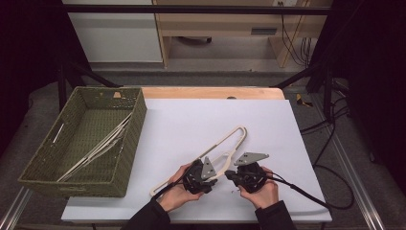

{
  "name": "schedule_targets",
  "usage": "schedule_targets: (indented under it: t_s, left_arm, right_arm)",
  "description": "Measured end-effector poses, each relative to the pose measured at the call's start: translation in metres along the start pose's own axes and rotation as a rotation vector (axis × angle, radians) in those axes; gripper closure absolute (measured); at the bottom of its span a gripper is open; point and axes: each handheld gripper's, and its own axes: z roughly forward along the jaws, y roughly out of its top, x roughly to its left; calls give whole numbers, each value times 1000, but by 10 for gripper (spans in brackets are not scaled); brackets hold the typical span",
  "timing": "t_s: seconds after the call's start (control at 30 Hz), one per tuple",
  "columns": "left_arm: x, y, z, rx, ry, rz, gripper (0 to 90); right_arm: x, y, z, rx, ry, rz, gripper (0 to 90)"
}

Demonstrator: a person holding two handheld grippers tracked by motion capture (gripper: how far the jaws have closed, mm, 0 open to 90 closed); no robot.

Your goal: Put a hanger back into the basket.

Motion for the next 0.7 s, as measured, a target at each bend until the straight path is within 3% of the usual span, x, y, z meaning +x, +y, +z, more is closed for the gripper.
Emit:
schedule_targets:
  t_s: [0.17, 0.33, 0.43, 0.57, 0.6, 0.7]
  left_arm:
    - [-3, 3, -1, 12, 10, 33, 700]
    - [-5, 5, -6, 10, 44, 77, 728]
    - [-3, 6, -11, -3, 48, 73, 738]
    - [1, 6, -20, -27, 66, 66, 756]
    - [2, 6, -23, -30, 69, 61, 762]
    - [8, 5, -32, -46, 87, 54, 779]
  right_arm:
    - [0, 1, -1, -11, -2, -8, 894]
    - [0, 2, -6, -37, 10, -1, 855]
    - [-2, 5, -18, -106, 16, 0, 756]
    - [-11, 6, -43, -238, 30, 27, 607]
    - [-16, 5, -51, -281, 20, 30, 563]
    - [-25, 1, -64, -341, -8, 48, 476]
